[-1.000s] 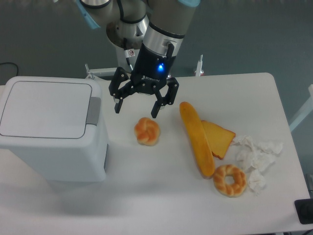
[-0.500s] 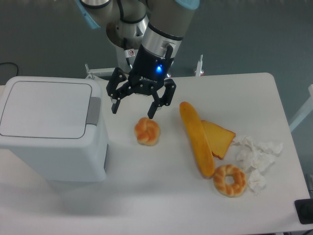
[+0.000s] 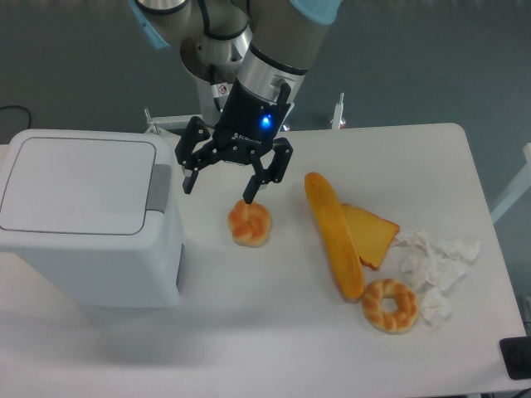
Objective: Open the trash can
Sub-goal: 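Lower the gripper onto the lid edge beside the grey button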
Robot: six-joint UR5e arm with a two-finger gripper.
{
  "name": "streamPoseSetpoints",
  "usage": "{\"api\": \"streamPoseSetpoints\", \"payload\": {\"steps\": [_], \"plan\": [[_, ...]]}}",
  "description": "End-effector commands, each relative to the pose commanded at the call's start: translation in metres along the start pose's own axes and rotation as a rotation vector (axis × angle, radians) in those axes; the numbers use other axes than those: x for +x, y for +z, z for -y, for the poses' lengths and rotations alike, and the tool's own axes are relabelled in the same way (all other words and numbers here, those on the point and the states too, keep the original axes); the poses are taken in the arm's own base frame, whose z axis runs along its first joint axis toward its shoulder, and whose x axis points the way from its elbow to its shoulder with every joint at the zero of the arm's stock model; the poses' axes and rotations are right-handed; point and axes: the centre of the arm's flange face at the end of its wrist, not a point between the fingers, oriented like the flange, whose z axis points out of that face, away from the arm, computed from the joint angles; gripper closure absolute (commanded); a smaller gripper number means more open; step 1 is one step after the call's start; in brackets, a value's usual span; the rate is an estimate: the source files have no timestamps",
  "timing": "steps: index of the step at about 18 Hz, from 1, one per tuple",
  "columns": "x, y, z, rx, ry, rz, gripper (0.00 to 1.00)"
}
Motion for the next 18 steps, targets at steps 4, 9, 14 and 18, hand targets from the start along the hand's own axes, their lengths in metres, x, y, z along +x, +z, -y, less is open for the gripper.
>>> {"api": "streamPoseSetpoints", "payload": {"steps": [4, 9, 14, 18], "plan": [[0.003, 0.009, -0.002, -0.016, 0.005, -0.004, 0.00], [0.003, 0.011, -0.003, -0.019, 0.004, -0.006, 0.00], [0.009, 0.013, -0.003, -0.023, 0.014, -0.008, 0.00], [0.007, 0.016, -0.005, -0.030, 0.011, -0.009, 0.00]]}}
